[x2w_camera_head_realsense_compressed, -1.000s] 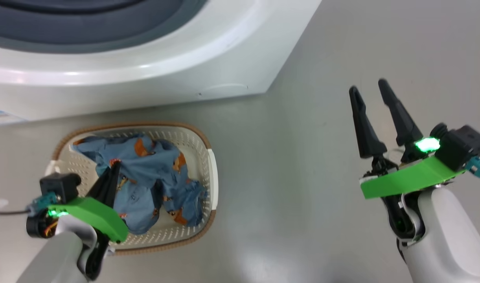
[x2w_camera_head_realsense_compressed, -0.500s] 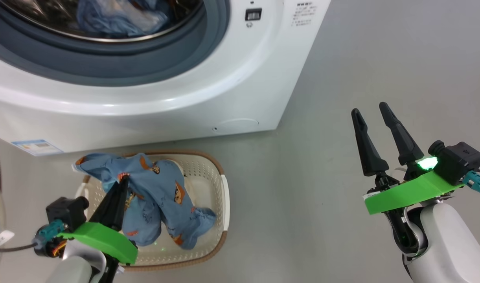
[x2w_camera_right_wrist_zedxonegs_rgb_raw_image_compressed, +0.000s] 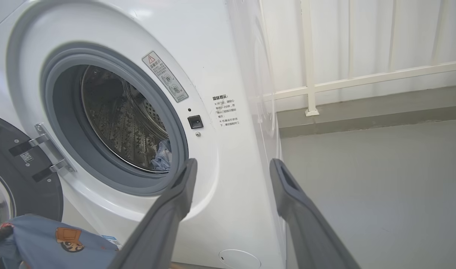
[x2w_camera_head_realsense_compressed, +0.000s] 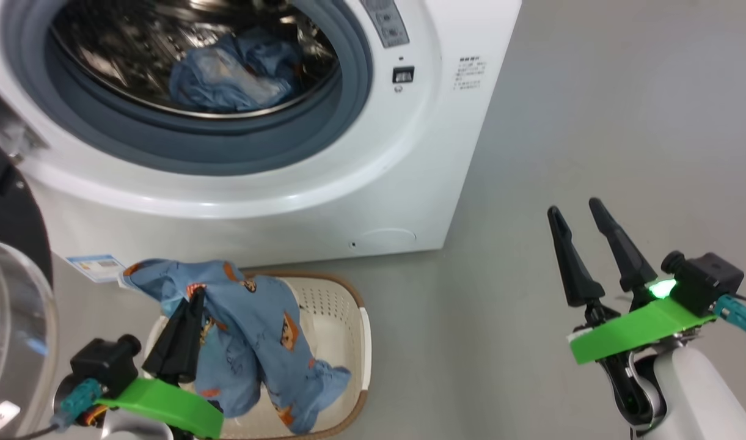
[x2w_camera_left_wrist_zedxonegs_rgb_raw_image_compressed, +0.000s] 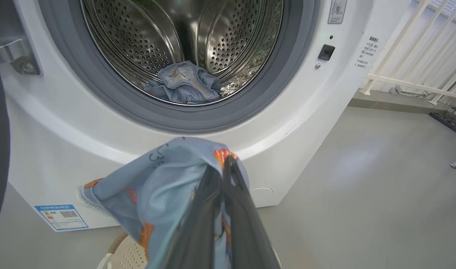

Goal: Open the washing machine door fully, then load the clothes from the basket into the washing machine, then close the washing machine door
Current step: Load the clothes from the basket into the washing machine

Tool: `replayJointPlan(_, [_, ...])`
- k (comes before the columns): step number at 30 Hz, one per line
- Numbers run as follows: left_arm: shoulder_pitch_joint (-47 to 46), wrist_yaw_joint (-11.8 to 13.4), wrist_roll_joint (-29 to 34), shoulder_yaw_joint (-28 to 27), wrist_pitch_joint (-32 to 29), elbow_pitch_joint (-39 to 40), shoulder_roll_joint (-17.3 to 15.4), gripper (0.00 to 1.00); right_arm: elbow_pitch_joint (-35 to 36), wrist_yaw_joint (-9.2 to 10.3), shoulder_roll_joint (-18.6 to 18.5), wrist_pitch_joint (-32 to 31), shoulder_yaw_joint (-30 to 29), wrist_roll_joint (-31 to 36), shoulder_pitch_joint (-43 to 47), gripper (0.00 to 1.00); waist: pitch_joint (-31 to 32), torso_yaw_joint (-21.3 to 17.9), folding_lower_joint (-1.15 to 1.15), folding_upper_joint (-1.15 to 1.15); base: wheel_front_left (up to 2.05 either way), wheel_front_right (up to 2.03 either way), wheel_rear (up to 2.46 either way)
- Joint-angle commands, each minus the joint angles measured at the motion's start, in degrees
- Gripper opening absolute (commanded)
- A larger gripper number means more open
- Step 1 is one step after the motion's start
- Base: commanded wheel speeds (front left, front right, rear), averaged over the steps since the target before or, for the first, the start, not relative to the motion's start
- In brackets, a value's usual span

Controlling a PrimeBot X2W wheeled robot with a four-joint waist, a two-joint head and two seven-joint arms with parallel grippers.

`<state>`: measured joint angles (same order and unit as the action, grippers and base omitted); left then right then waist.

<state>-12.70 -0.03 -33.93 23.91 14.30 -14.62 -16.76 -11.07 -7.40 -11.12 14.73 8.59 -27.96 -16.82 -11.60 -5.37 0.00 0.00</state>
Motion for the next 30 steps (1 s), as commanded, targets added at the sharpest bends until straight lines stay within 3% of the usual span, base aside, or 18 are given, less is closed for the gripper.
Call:
replayJointPlan(1, [0.4,0.8,0.6,-2.4,0.7,2.8,-1.9,0.0,1.0,-0.09,-0.6,0.3,1.0,-0.5,1.2,1.0,2.4,1.1,0.0,0.0,0.0,0.0,0.0])
replayJointPlan(19, [4.8,4.7,0.6,-3.8,0.1,15.1,-3.5,0.0,0.6,-0.09,-1.6,0.3,0.5,-0.6,4.2,1.0,6.9,2.9,0.0,0.0,0.0,0.0,0.0])
replayJointPlan(30, [5.4,5.5,0.2,-4.1,0.2,17.2,-3.5,0.0,0.7,-0.09,-1.8,0.3,0.2,-0.3,4.5,1.0,7.2,2.8,0.0,0.0,0.0,0.0,0.0])
